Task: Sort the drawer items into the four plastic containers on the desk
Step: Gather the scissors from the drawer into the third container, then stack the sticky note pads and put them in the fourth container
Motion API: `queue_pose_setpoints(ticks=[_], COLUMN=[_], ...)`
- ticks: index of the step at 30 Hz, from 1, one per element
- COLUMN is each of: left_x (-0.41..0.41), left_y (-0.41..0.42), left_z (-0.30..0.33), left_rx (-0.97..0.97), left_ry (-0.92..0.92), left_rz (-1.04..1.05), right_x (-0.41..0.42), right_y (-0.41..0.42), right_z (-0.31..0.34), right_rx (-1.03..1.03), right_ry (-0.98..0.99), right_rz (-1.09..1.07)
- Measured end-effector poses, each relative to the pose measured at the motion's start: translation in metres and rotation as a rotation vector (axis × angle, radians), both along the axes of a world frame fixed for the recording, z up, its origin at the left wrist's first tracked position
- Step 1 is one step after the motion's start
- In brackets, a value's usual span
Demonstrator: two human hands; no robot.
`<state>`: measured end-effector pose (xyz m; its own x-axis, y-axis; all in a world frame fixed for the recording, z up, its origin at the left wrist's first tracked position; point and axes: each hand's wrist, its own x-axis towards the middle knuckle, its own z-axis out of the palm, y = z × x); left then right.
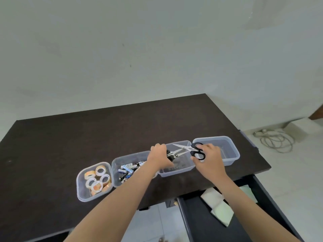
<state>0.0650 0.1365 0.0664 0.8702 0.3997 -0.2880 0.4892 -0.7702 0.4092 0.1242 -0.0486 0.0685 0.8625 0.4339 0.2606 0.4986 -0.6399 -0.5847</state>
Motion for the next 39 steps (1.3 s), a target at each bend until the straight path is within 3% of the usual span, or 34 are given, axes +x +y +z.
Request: queue_pose_setpoints(ticks=[5, 11, 16, 20, 27, 31, 39], left_x=[0.012, -0.013, -0.025, -0.027, -0.062, -0.090, -0.124], left_y=[0.006, 0.011, 0.016, 0.009, -0.045, -0.098, -0.183], left_z=[-0.016, -0.025, -0.031, -0.028, -0.023, -0.033, -0.084], left_rx=[-0.063, 0.029, 0.061, 0.050, -0.022, -0.142, -0.264], left_ry=[-0.005, -0.150, -0.006, -0.021, -0.261, -0.379, -0.209], left_rz=[-0.046, -0.056, -0.075, -0.061, 0.011, 0.010, -0.063], right_x=[0.018, 0.021, 0.018, 0.014, -0.021, -0.050, -0.084], right_y=[0.016, 0.038, 0.055, 0.049, -0.013, -0.065, -0.154], right_z=[-0.008, -0.015, -0.027, -0.031, -0.032, -0.047, -0.099], right_rx=[-0.071, -0.226, -0.352, -0.324, -0.106, -0.104, -0.398], right_ry=[0.047, 0.135, 0.210, 0.188, 0.075, 0.085, 0.329], right_rz=[-0.006, 0.112, 0.195, 0.208, 0.250, 0.232, 0.226])
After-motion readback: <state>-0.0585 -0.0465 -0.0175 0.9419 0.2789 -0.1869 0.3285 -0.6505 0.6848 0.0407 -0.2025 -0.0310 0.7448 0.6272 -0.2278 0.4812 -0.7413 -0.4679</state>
